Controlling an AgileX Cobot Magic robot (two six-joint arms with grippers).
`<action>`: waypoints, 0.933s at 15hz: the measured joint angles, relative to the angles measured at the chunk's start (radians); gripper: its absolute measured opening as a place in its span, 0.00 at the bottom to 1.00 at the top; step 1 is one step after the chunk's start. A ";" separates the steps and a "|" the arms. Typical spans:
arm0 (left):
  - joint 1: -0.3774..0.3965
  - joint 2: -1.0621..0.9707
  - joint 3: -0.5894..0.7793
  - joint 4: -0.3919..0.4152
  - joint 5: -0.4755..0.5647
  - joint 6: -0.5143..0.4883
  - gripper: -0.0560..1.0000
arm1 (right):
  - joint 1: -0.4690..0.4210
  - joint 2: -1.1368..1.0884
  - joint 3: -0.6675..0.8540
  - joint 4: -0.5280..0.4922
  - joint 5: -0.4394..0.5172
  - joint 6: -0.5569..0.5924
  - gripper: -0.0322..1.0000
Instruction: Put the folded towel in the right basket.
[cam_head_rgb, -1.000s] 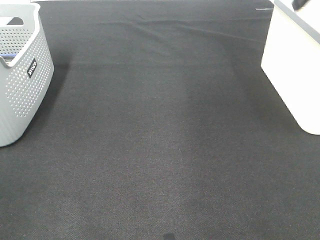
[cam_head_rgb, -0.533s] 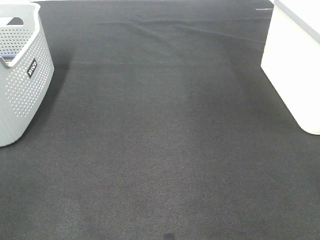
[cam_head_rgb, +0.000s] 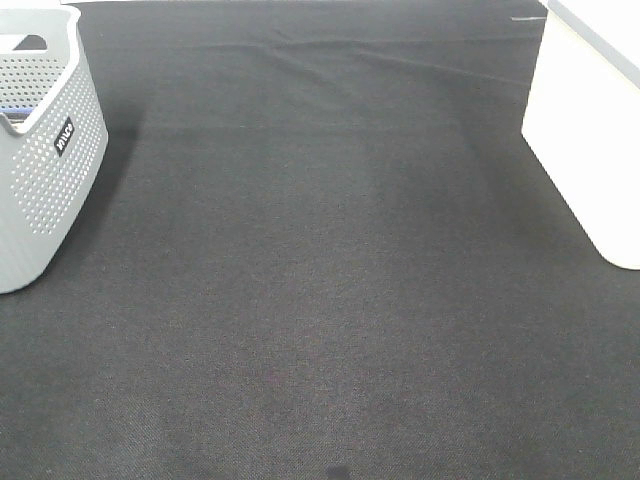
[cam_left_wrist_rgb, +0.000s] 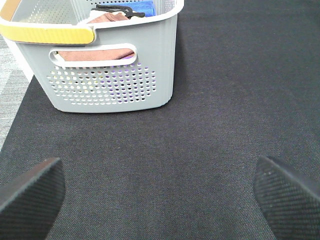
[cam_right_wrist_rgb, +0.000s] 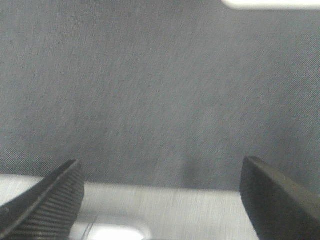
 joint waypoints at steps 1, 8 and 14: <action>0.000 0.000 0.000 0.000 0.000 0.000 0.98 | 0.000 -0.067 0.022 -0.001 -0.023 -0.005 0.81; 0.000 0.000 0.000 0.000 0.000 0.000 0.98 | 0.000 -0.248 0.031 -0.003 -0.048 -0.027 0.81; 0.000 0.000 0.000 0.000 0.000 0.000 0.98 | -0.001 -0.248 0.034 -0.003 -0.048 -0.027 0.81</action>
